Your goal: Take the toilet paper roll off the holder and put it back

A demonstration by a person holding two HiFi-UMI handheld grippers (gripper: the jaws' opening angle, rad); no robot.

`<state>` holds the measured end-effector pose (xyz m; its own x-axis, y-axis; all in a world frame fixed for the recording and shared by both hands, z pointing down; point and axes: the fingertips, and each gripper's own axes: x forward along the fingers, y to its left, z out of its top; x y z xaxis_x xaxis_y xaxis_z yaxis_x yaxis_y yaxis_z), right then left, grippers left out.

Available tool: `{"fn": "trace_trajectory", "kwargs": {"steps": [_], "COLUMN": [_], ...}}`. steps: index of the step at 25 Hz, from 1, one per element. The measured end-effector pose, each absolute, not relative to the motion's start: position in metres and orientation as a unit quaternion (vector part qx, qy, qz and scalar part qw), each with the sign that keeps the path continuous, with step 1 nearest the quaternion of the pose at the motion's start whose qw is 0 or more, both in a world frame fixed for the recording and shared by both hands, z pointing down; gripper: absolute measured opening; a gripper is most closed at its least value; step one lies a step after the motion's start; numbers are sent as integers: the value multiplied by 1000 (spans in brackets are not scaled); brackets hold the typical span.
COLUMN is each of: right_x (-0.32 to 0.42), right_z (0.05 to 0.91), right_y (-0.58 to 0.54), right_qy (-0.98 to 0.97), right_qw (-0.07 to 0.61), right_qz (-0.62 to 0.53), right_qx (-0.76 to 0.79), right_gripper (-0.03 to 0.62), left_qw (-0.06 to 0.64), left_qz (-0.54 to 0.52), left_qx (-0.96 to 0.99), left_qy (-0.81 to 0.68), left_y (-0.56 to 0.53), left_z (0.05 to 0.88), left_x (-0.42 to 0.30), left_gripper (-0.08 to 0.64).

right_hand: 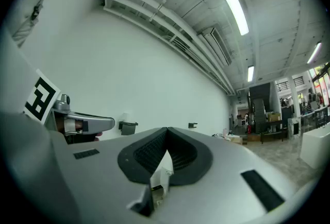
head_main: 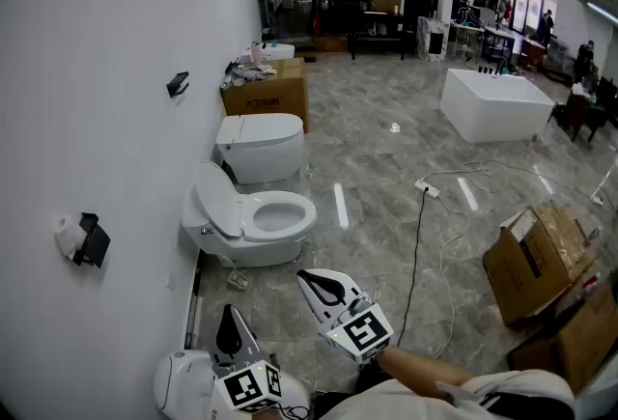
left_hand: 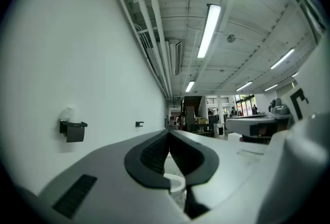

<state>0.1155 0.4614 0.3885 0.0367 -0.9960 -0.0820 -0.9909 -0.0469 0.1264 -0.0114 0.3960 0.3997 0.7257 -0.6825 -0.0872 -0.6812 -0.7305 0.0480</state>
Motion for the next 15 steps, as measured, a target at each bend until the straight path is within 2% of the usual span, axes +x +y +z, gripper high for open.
{"fn": "trace_trajectory", "kwargs": {"steps": [3,15], "right_x": [108,118], "right_z": [393,395], "right_y": [440,348], "right_qy": [-685,-749], "right_qw": [-3,2], "right_qz": [-70,-70], "right_qx": [725,659], "right_gripper": [5,5], "left_qw": [-4,-4], "left_qz": [-34,-10], "left_qx": [931,913], "left_qy": [-365,-408], "left_y": [377,302], "left_z": [403,413], "left_x": [-21,2], "left_gripper": [9,9]}}
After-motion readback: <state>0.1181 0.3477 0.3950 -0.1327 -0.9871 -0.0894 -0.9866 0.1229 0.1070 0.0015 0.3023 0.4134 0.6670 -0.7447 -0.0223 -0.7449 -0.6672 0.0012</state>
